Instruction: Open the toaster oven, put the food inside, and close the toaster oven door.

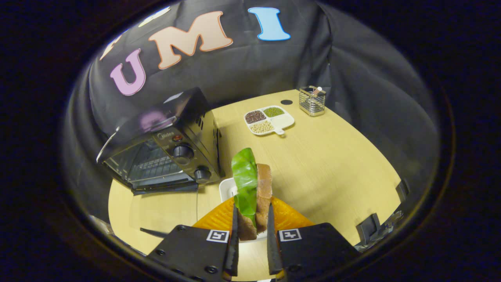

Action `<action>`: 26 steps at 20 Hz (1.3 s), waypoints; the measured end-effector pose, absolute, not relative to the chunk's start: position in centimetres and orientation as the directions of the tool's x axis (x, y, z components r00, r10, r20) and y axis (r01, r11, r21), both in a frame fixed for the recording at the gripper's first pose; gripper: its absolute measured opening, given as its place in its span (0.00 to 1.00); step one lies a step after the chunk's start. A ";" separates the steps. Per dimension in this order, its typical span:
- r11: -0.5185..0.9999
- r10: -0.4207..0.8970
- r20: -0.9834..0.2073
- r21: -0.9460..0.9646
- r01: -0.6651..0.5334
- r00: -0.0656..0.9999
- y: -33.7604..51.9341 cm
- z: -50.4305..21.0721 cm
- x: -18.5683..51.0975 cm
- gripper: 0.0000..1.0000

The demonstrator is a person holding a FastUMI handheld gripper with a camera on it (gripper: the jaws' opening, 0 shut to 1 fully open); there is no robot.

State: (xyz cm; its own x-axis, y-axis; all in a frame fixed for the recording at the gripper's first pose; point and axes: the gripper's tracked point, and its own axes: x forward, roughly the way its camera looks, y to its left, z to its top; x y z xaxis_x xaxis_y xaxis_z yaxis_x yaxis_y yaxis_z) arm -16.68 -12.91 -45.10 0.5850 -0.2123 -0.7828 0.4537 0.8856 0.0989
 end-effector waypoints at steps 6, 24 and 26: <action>0.849 -0.169 -0.778 0.196 0.490 0.605 -10.5 -43.2 -16.0 0.32; 0.728 0.235 -0.734 0.567 0.385 0.637 7.6 -43.5 -10.6 0.32; 0.690 0.260 -0.725 0.602 0.402 0.638 8.7 -43.8 -9.9 0.32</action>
State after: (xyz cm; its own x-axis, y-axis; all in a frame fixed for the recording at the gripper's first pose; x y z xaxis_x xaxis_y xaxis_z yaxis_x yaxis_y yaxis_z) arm -9.89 8.70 -43.76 0.6381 0.2604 -0.7246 0.4017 0.6903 0.6018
